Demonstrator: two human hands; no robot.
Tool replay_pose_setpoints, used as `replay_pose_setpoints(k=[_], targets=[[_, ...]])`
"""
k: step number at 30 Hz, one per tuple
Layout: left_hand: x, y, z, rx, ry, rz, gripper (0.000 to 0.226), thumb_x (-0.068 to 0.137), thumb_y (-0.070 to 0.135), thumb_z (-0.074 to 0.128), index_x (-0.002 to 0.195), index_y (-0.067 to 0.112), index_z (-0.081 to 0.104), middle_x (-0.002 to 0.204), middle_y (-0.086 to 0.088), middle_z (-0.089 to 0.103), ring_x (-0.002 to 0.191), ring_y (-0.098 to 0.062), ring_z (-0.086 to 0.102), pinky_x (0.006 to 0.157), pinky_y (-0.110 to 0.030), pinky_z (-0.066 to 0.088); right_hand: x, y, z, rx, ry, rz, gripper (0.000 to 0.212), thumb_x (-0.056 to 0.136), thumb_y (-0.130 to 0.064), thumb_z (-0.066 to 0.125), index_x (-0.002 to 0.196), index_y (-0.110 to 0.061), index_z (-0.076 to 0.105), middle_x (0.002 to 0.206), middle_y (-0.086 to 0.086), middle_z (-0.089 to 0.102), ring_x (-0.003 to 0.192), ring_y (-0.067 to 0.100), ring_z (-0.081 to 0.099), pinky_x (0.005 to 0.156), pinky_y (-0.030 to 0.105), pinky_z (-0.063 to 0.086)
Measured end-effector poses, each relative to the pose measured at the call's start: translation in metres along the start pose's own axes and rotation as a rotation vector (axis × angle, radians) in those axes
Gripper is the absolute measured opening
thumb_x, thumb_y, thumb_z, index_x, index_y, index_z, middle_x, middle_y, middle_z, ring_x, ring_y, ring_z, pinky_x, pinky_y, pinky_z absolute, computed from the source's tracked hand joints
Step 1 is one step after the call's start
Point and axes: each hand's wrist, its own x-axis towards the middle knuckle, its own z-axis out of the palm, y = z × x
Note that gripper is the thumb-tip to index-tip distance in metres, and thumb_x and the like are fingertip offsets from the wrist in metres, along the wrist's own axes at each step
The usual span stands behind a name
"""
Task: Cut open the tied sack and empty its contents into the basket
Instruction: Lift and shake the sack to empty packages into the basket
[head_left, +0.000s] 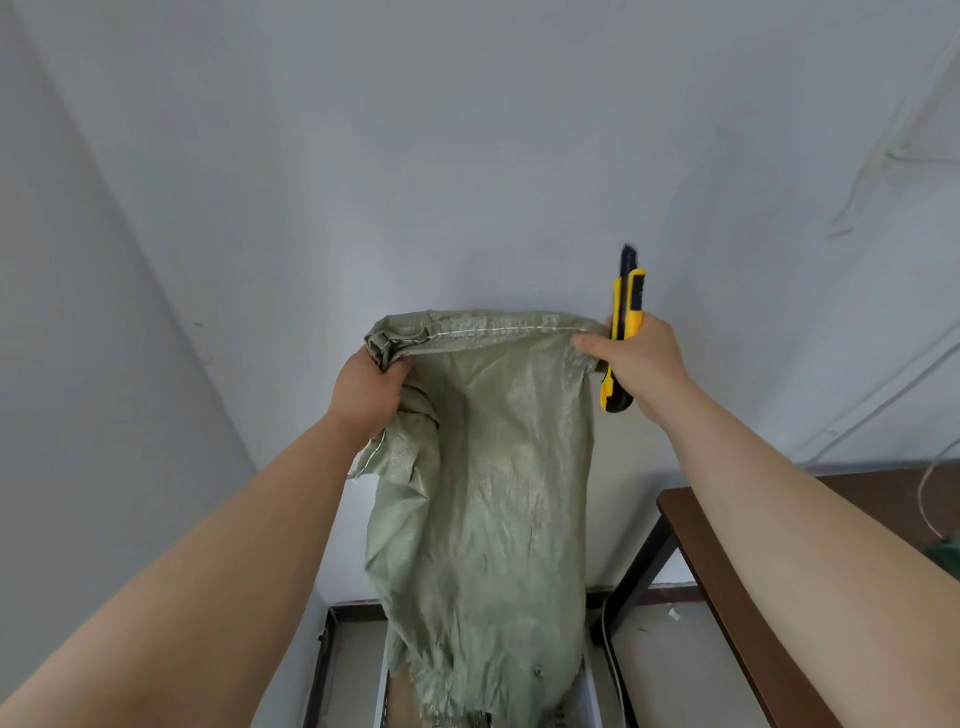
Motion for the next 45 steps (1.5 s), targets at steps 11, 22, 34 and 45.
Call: replay_pose_setpoints(k=[11,22,34,45], targets=[[0.009,0.013,-0.012,-0.019,0.096,0.065,0.024,0.095,0.021,0.051,0.114,0.009,0.06,0.103,-0.004,0.063,0.095,-0.025,0.058,0.086,-0.035,0.047,0.006,-0.019,-0.002,0.051,0.005,-0.063,0.033,0.071,-0.014,0.083,0.079,-0.014,0.051,0.065,0.001,0.055,0.052,0.012,0.058,0.052,0.026,0.052],[0.009,0.066,-0.021,-0.195,0.152,0.18,0.025,0.094,0.016,0.048,0.115,0.013,0.06,0.105,0.001,0.063,0.1,-0.02,0.059,0.093,-0.036,0.05,0.008,-0.053,-0.015,0.223,0.147,-0.131,0.036,0.069,-0.015,0.084,0.072,-0.02,0.048,0.068,0.003,0.055,0.06,0.018,0.059,0.052,0.024,0.05],[-0.014,0.012,-0.017,0.022,-0.141,-0.035,0.028,0.075,0.024,0.081,0.094,0.02,0.061,0.083,0.007,0.064,0.079,-0.017,0.061,0.077,-0.029,0.046,-0.002,0.005,-0.014,0.029,-0.037,0.103,0.038,0.069,-0.016,0.085,0.079,-0.013,0.049,0.068,0.002,0.051,0.06,0.016,0.054,0.057,0.028,0.048],[0.007,0.06,-0.03,-0.199,0.009,0.111,0.018,0.087,-0.001,0.058,0.099,0.011,0.061,0.079,0.0,0.066,0.052,0.003,0.066,0.049,-0.012,0.052,0.016,-0.043,-0.016,0.239,0.11,0.007,0.038,0.074,0.003,0.076,0.083,-0.017,0.045,0.066,-0.001,0.05,0.048,0.008,0.055,0.056,0.027,0.046]])
